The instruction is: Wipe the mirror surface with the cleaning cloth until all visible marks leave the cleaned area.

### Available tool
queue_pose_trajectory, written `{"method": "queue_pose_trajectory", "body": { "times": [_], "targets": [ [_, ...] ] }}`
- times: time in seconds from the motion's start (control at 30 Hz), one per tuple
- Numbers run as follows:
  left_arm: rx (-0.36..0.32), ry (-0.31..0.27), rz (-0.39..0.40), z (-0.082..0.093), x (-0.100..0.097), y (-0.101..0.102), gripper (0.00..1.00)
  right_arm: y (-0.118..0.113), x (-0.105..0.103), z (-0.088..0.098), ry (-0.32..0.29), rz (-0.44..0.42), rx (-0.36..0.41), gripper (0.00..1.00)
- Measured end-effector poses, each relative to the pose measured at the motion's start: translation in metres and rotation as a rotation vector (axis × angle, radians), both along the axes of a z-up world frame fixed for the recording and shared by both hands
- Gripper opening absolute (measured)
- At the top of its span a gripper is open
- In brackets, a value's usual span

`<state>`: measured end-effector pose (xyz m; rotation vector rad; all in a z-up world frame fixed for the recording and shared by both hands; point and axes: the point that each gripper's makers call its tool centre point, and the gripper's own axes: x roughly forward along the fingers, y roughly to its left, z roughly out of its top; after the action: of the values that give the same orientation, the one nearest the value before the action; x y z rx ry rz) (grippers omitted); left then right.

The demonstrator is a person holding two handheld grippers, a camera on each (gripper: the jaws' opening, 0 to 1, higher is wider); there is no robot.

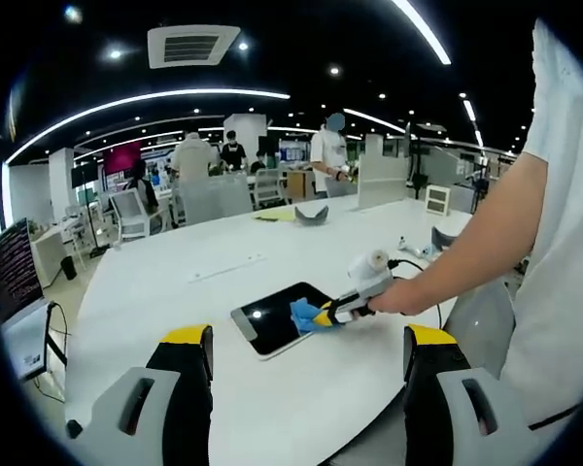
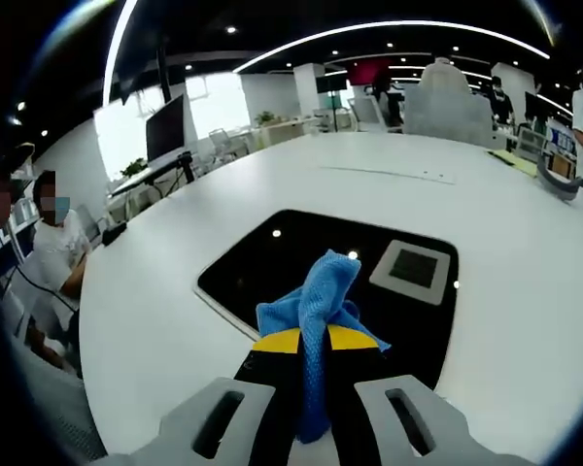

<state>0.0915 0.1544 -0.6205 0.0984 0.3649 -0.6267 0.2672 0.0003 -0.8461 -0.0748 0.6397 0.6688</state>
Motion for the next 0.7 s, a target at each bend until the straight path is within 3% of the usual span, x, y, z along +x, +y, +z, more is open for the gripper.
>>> {"method": "queue_pose_trajectory", "body": {
  "times": [0.7],
  "targets": [
    [0.003,0.013,-0.002,-0.0065,-0.0005,0.0021,0.81,0.0084,-0.0052,-0.0004,0.028,-0.006,0.028,0.03]
  ]
}}
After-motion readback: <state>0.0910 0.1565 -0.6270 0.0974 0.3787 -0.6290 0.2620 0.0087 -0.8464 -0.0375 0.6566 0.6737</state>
